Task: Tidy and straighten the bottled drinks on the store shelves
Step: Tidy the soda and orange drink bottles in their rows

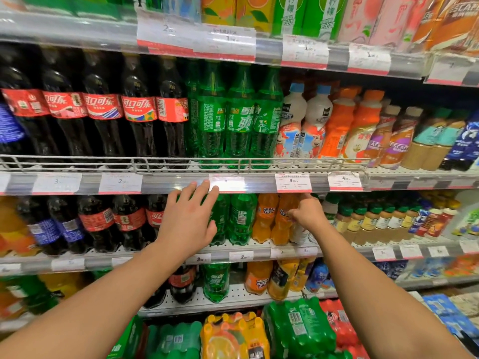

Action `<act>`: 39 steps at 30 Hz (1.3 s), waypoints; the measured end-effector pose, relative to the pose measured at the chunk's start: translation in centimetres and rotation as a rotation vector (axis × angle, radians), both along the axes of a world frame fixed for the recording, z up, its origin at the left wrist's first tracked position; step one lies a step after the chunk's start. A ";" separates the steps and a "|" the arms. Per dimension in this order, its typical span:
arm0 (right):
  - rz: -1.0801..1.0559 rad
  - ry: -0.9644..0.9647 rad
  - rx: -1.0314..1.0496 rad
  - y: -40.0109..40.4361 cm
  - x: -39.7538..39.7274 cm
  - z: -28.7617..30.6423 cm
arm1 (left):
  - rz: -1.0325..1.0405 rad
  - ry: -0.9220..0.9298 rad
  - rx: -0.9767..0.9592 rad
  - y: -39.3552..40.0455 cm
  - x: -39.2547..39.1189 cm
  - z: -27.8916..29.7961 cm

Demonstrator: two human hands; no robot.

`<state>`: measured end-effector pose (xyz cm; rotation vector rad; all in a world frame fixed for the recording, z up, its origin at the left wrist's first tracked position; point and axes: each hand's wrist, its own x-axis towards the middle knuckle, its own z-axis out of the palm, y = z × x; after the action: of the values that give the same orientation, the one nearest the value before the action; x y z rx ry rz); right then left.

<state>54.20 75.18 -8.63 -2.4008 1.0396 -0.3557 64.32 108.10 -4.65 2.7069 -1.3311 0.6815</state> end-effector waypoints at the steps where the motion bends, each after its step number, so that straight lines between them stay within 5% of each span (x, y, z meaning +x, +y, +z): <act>1: -0.022 -0.023 0.018 -0.1 0.2 0.1 | 0.001 0.003 0.001 0.0 0.0 0.0; 9: -0.065 0.118 0.066 -0.7 1.0 0.1 | 0.003 0.012 -0.006 -0.1 -0.1 0.0; 15: 0.010 -0.055 -0.032 -0.5 0.1 -0.4 | 0.008 0.013 -0.002 -0.1 -0.2 0.0; 30: -0.020 -0.093 -0.075 2.1 -1.1 -0.4 | -0.035 0.006 -0.011 0.6 -0.1 0.9; 39: 0.196 -0.186 0.024 9.6 -4.9 -0.6 | -0.127 0.198 -0.025 3.1 0.1 2.9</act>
<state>49.27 84.74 -9.20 -2.3704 0.7156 -0.4827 64.39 111.19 -1.79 2.5640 -1.4181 0.4045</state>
